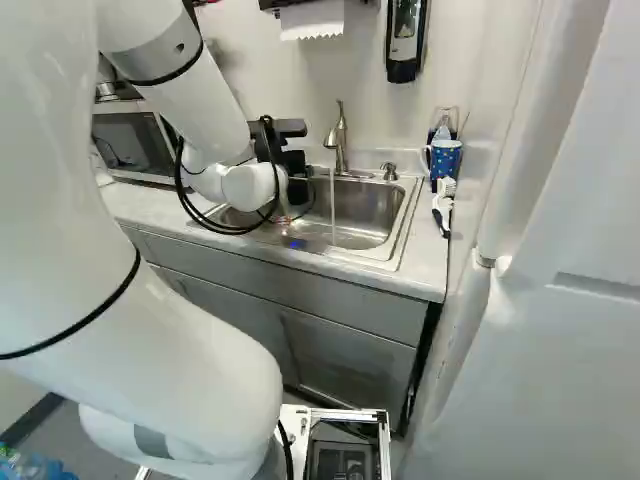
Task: Rinse the cup and place it in the tray
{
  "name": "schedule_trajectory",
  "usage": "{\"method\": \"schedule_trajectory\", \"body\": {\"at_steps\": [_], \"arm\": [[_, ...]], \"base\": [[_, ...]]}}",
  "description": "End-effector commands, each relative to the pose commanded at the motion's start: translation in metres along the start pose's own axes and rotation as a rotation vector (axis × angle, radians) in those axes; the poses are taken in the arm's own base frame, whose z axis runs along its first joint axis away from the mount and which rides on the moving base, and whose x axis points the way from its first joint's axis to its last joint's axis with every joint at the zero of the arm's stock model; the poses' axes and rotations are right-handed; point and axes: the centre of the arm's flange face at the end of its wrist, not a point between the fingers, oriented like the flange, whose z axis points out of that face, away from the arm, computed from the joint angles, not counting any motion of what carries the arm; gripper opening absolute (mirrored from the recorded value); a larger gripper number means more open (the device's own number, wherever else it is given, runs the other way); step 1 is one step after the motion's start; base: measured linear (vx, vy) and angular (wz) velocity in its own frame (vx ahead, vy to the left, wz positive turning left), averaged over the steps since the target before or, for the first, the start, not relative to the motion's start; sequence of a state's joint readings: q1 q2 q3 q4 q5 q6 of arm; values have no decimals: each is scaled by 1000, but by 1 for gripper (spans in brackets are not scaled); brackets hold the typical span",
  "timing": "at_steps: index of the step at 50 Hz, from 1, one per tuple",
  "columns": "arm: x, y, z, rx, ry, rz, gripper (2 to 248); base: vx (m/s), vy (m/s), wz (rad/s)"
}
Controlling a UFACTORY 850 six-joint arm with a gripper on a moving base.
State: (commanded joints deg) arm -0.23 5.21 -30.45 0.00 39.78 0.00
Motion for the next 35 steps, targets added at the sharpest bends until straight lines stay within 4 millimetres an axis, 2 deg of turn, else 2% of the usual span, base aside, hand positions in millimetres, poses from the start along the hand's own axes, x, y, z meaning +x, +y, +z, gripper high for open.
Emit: {"method": "schedule_trajectory", "body": {"at_steps": [35], "arm": [[-29,26,-1,-60,16,15,124]], "base": [[0,0,0]]}}
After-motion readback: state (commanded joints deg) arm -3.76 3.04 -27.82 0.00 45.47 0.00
